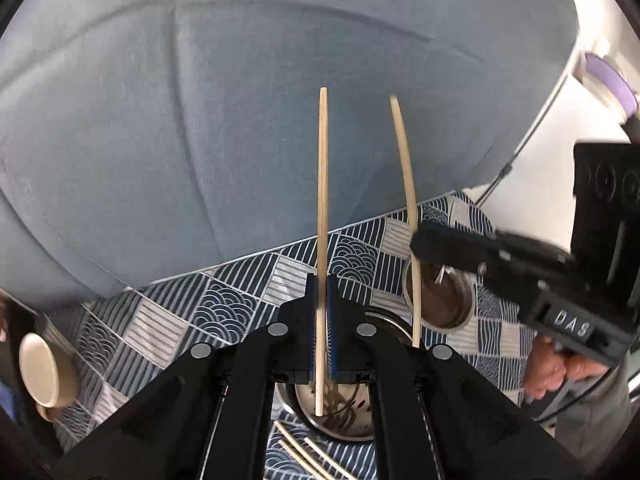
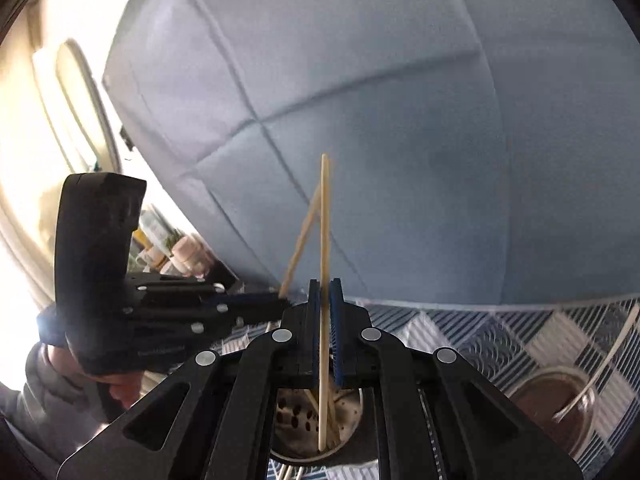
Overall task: Organize utensils
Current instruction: 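Lift both held chopsticks upright and carry them above the black cup, then lower the chopsticks into the black cup and open both tools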
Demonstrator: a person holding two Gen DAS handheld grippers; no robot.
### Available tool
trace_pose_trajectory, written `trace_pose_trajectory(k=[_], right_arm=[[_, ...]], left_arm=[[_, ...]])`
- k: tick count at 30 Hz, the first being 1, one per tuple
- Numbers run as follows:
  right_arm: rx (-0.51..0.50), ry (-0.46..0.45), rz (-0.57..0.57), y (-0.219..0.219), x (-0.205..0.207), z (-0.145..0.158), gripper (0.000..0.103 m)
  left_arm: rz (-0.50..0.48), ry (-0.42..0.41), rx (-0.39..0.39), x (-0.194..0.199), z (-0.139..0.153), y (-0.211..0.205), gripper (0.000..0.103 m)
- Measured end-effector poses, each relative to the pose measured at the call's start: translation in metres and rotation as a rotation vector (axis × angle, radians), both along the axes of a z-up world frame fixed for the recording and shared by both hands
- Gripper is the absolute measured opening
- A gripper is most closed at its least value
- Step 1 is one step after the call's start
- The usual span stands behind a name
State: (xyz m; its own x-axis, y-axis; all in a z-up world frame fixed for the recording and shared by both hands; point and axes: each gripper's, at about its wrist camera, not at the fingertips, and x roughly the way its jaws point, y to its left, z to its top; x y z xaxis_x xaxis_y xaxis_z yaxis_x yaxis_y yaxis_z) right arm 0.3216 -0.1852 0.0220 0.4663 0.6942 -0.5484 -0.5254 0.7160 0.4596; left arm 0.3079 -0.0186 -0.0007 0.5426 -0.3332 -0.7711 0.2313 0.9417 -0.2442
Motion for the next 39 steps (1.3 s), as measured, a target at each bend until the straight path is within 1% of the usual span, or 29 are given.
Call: trace_pose_trajectory(k=[3,8,11,12,15,18,20,22,28,30,31,32,34,35,36,38,39], right_arm=[[-0.036,0.025,-0.011,-0.001,0.0,-0.01,0.005],[-0.039,0.039,0.006,-0.002,-0.009,-0.017,0.005],[-0.034,0.045,0.01,-0.004,-0.014,-0.019,0.005],[-0.032,0.05,0.01,-0.005,-0.015,-0.02,0.007],[-0.033,0.051,-0.008,-0.006,-0.019,-0.019,0.008],[-0.015,0.058,-0.013,-0.009,-0.023,-0.016,0.009],[-0.015,0.052,-0.018,-0.011,-0.025,-0.013,0.009],[-0.02,0.053,-0.023,-0.013,-0.028,-0.01,0.009],[-0.003,0.05,-0.031,-0.02,-0.039,-0.005,0.009],[-0.003,0.043,-0.035,-0.022,-0.043,-0.002,0.009],[-0.001,0.042,-0.036,-0.024,-0.045,-0.001,0.01],[-0.002,0.043,-0.038,-0.025,-0.047,0.0,0.01],[-0.01,0.04,-0.05,-0.027,-0.051,0.002,0.019],[-0.012,0.037,-0.056,-0.028,-0.053,0.003,0.028],[-0.012,0.03,-0.065,-0.03,-0.057,0.004,0.031],[-0.009,0.027,-0.07,-0.032,-0.061,0.006,0.033],[-0.009,0.023,-0.073,-0.033,-0.064,0.007,0.037]], left_arm=[[-0.017,-0.011,-0.011,-0.001,-0.007,-0.004,0.005],[-0.007,0.004,-0.028,-0.007,-0.02,-0.007,0.005],[-0.007,-0.016,-0.003,-0.015,-0.021,-0.007,0.005],[-0.011,-0.02,0.011,-0.018,-0.021,-0.007,0.005],[-0.016,-0.026,0.03,-0.026,-0.019,-0.005,0.006],[-0.006,-0.026,0.038,-0.033,-0.015,0.0,0.02],[0.0,-0.03,0.049,-0.037,-0.013,0.003,0.021],[0.004,-0.03,0.063,-0.041,-0.01,0.005,0.025],[0.016,-0.03,0.095,-0.05,-0.004,0.01,0.029],[0.016,-0.03,0.096,-0.053,-0.003,0.012,0.034],[0.022,-0.032,0.102,-0.056,-0.001,0.014,0.039],[0.025,-0.032,0.109,-0.057,-0.001,0.014,0.041],[0.031,-0.03,0.129,-0.061,-0.002,0.018,0.041],[0.033,-0.025,0.14,-0.062,-0.003,0.019,0.041],[0.034,-0.016,0.15,-0.064,-0.003,0.021,0.042],[0.039,-0.005,0.157,-0.069,-0.003,0.025,0.048],[0.05,-0.002,0.167,-0.072,-0.004,0.028,0.055]])
